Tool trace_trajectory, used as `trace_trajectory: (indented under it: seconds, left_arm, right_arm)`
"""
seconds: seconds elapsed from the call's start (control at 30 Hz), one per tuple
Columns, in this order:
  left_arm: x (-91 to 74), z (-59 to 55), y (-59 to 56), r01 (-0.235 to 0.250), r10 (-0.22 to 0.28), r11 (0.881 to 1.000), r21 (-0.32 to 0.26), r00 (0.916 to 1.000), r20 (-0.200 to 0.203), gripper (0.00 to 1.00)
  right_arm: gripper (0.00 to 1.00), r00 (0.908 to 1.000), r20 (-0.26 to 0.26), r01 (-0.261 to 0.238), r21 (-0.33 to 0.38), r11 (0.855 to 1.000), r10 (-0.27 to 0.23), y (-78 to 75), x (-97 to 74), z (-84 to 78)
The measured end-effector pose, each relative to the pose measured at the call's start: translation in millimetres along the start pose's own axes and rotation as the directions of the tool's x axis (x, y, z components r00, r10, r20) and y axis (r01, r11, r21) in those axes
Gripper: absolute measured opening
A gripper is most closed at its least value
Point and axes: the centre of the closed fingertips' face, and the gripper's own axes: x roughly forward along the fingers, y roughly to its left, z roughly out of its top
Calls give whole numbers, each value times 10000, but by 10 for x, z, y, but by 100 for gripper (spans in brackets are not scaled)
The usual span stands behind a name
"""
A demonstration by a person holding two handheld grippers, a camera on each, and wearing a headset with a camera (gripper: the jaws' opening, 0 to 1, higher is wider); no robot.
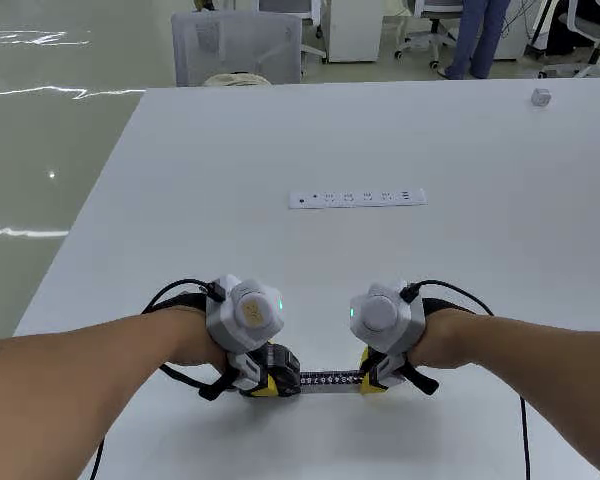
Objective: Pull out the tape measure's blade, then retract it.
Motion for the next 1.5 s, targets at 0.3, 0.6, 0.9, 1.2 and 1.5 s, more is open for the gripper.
trace_trajectory:
  seconds: [0.3, 0.6, 0.9, 1.2, 1.5]
  left_arm:
    - [-1, 5, -1, 13, -13, 10000, -50, 10000, 16, 35]
    - [4, 6, 1, 12, -12, 10000, -54, 10000, 24, 35]
    - [4, 3, 2, -10, 10, 10000, -39, 10000, 21, 35]
    - [4, 0, 6, -29, 29, 10000, -17, 10000, 1, 35]
    - [2, -1, 5, -31, 31, 10000, -24, 10000, 4, 35]
  right_arm:
    - [12, 10000, -20, 8, 26, 10000, -8, -13, -16, -36]
    - [12, 10000, -82, 20, 61, 10000, -20, -20, -35, -85]
    - [12, 9999, -107, 63, 127, 9999, -61, -25, -64, -147]
    - [12, 9998, -135, 117, 197, 9997, -115, -32, -86, -209]
    - [12, 9998, -175, 140, 207, 9997, -136, -39, -103, -253]
